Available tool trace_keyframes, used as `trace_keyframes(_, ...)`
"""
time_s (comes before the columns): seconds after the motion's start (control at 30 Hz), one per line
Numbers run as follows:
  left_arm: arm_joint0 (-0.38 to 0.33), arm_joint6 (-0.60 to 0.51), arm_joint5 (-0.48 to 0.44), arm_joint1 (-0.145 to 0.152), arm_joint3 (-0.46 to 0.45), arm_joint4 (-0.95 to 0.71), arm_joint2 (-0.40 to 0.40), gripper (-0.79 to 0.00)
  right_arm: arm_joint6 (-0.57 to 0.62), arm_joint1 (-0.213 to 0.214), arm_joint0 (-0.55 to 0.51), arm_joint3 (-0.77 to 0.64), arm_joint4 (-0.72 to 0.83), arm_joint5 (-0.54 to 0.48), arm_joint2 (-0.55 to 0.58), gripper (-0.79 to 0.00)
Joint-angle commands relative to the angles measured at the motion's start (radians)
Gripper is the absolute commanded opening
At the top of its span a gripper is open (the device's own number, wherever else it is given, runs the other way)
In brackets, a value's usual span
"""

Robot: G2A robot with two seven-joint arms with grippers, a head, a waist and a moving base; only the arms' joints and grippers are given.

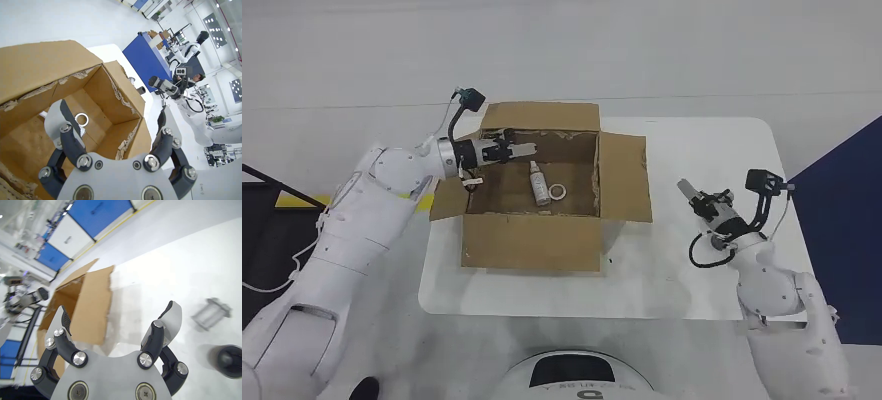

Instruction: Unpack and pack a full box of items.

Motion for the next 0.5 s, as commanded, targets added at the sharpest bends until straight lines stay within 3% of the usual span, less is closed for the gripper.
trace_keyframes(0.0,0.0,0.0,0.0,0.0,0.0,0.0,0.0,0.0,0.041,0.001,0.05,0.043,-0.033,0.064,-0.013,0.0)
trace_keyframes(0.27,0.0,0.0,0.0,0.0,0.0,0.0,0.0,0.0,0.186,0.004,0.246,0.251,-0.311,0.245,-0.134,0.0)
trace_keyframes(0.47,0.0,0.0,0.0,0.0,0.0,0.0,0.0,0.0,0.21,-0.003,0.315,0.344,-0.38,0.328,-0.178,0.0)
